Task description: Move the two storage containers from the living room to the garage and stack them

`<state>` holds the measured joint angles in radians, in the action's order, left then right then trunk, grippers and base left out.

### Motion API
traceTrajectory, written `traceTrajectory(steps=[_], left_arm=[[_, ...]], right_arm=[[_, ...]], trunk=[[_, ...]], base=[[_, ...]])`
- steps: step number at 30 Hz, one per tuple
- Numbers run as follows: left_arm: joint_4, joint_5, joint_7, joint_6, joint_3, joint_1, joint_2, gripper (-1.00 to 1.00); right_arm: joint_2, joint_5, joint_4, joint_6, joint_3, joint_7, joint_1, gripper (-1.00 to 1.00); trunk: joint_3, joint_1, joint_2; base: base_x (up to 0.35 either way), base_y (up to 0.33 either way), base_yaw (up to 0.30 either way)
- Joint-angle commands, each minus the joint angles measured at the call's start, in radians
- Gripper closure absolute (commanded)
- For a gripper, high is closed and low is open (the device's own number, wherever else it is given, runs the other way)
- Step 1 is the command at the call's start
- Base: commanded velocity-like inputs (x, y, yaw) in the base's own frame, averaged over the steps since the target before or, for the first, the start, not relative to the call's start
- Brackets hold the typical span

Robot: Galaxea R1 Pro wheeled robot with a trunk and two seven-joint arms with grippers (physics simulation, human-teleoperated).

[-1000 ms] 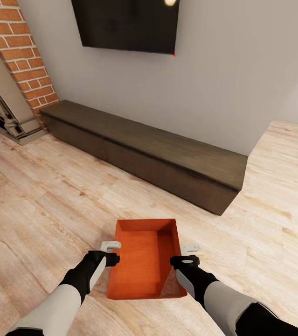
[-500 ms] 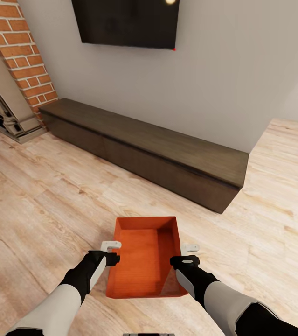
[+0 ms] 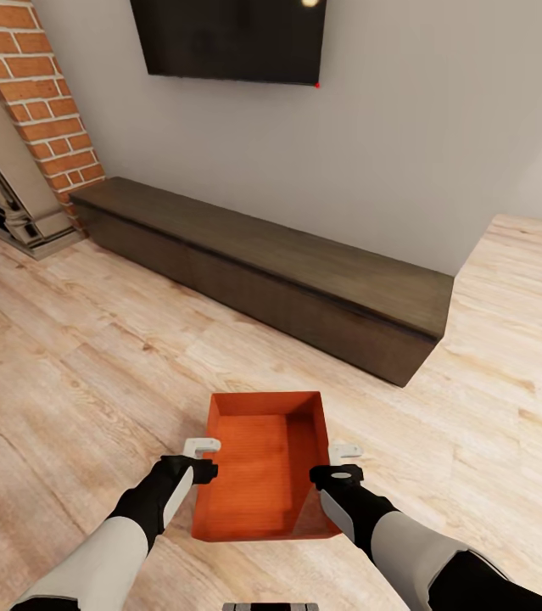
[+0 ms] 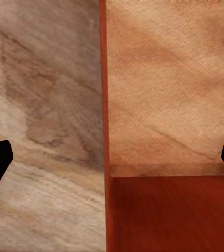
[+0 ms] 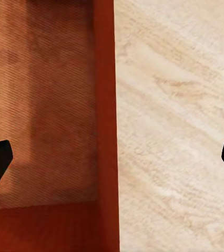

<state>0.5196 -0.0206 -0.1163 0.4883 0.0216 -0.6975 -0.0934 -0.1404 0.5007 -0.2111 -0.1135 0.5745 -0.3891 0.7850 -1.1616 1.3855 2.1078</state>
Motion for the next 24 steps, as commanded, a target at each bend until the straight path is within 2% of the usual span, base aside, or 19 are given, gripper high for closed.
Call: traceTrajectory(steps=[1,3,21,24], left_arm=[[0.002,-0.002,-0.005,0.005,0.002,0.000,0.000,-1.00],[0.002,-0.002,-0.005,0.006,0.002,0.000,0.000,-1.00],[0.002,-0.002,-0.005,0.005,0.005,0.000,0.000,-1.00],[0.002,-0.002,-0.005,0.005,0.004,0.000,0.000,-1.00]], right_arm=[[0.001,0.004,-0.002,-0.008,0.008,-0.007,0.000,-1.00],[0.001,0.004,-0.002,-0.008,0.008,-0.007,0.000,-1.00],[0.001,0.003,-0.002,-0.008,0.008,-0.006,0.000,-1.00],[0.001,0.003,-0.002,-0.008,0.008,-0.006,0.000,-1.00]], trunk=[[-0.001,0.000,0.000],[-0.001,0.000,0.000],[-0.057,0.069,0.126],[-0.057,0.069,0.126]], base=[[0.000,0.000,0.000],[0.000,0.000,0.000],[0.000,0.000,0.000],[0.000,0.000,0.000]])
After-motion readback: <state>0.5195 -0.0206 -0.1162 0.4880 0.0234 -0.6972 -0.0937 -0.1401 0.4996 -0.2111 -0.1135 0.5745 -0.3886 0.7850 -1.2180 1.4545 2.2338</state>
